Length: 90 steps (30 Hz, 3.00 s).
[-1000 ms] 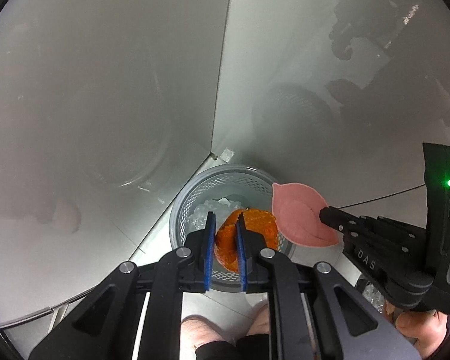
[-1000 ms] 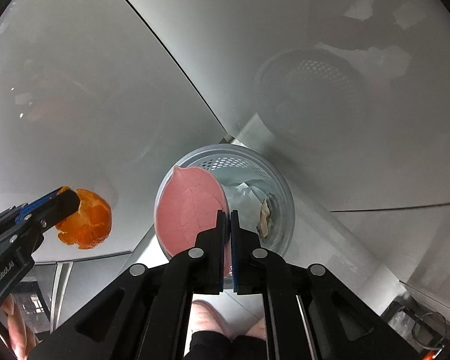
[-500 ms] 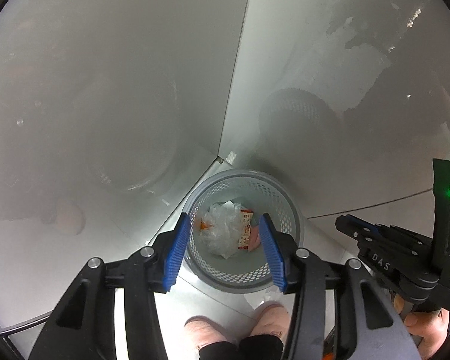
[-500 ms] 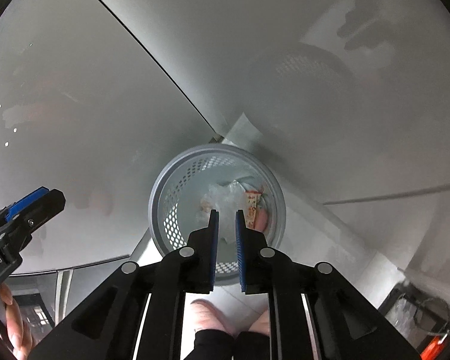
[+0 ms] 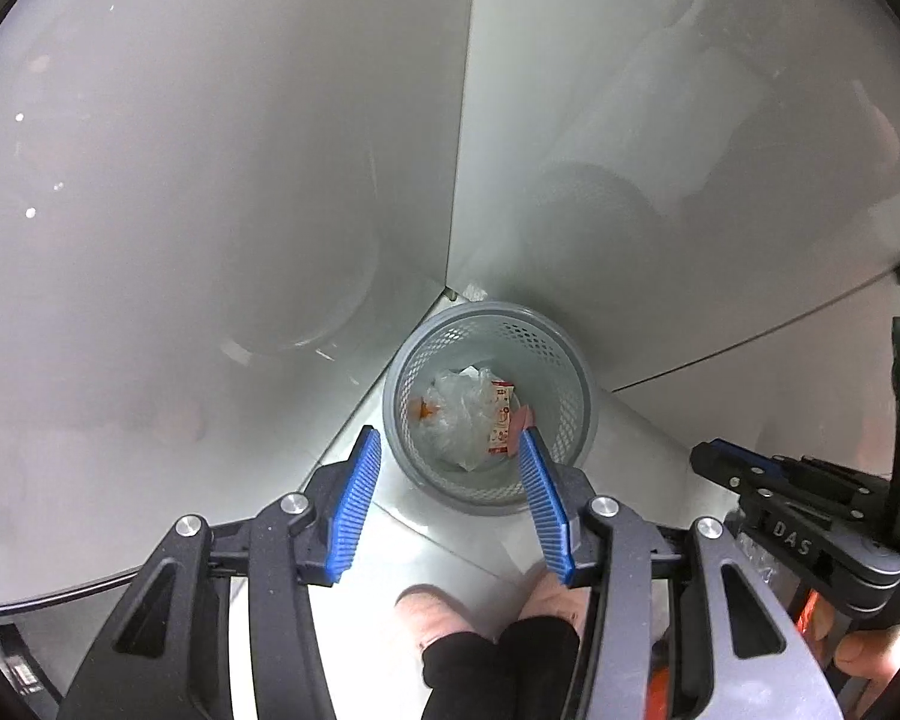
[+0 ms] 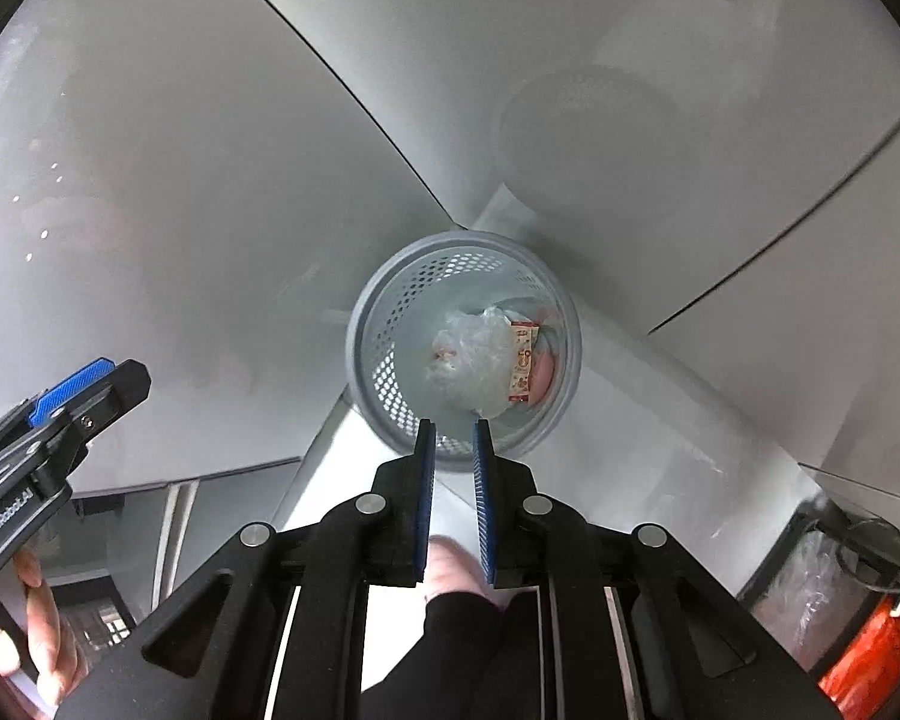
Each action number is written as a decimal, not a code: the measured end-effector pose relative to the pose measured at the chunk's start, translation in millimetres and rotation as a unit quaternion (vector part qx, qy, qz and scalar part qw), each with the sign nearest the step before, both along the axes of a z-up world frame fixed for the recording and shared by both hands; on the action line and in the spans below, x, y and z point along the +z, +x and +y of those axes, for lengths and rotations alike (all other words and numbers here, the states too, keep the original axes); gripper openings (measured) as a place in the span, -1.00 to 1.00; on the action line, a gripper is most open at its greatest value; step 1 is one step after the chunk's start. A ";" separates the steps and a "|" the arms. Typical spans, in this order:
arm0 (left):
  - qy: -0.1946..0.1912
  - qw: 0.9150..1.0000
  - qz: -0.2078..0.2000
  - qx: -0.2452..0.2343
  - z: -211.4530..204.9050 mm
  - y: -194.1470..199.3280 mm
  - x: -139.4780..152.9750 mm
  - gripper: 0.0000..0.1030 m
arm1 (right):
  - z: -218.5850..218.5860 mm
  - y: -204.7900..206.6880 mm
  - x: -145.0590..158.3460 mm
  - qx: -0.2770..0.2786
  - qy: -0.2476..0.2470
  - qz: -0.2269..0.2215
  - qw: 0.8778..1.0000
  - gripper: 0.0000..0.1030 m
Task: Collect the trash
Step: 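Move both open tools up to the counter toward the clear cup and yellow lid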
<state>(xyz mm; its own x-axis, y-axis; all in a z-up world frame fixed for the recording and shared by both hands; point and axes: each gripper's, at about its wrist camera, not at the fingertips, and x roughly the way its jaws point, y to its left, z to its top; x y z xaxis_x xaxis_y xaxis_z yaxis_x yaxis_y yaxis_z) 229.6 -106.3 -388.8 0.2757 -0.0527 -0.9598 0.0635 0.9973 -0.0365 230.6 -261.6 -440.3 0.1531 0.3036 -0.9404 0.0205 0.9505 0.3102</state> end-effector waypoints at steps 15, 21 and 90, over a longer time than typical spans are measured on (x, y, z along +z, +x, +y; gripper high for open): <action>0.037 0.994 -0.095 0.038 -9.7 -37.5 212.8 0.03 | -19.0 -27.9 214.4 0.056 0.030 -0.115 0.991 -0.52; 0.030 0.991 -0.117 0.060 -5.4 -37.2 276.9 0.23 | -30.7 -25.5 278.9 0.060 0.056 -0.156 0.984 -0.41; -0.006 0.986 -0.163 0.032 212.9 398.8 299.9 0.68 | 94.4 414.2 325.8 -0.035 0.005 -0.174 0.984 -0.02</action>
<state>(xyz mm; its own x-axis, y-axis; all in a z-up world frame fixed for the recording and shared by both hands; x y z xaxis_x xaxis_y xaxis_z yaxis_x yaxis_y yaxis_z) 628.4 106.6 -88.9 0.5719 -0.0370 -0.8195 0.0114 0.9992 -0.0372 644.9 -167.2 -114.5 0.4863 0.2898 -0.8243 -0.0230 0.9473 0.3195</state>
